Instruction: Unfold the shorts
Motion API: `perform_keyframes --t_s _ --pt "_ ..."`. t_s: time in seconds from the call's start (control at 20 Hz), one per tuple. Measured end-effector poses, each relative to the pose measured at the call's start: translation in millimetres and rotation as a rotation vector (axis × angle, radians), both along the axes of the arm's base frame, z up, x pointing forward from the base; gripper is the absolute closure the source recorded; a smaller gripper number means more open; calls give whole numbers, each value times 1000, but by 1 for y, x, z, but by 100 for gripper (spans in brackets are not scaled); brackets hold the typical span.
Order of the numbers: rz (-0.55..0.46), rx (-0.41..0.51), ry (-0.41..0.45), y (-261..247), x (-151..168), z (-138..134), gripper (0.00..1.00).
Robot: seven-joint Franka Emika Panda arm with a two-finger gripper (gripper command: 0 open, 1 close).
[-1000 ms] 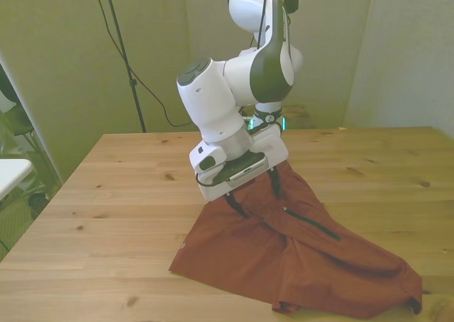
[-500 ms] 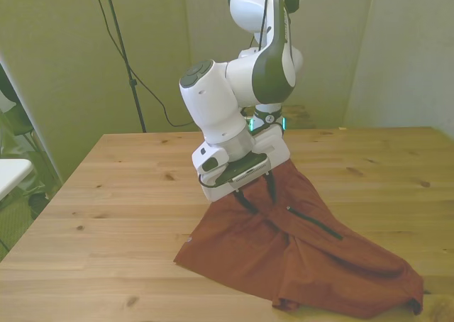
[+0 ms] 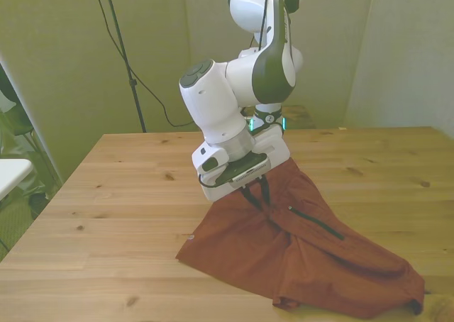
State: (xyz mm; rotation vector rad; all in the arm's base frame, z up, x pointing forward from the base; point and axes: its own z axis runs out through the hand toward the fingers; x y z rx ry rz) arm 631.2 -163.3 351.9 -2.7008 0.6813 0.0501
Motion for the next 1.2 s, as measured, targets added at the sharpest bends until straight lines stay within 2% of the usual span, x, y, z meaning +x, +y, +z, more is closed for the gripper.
perform_keyframes --t_s 0.35,0.75,1.0,1.2 --pt "3 -4 -8 1 0 6 100" --pt "40 -35 -65 34 -16 62 100" --pt "69 -58 -90 80 -15 90 100" --pt "118 -94 -125 155 -10 103 100"
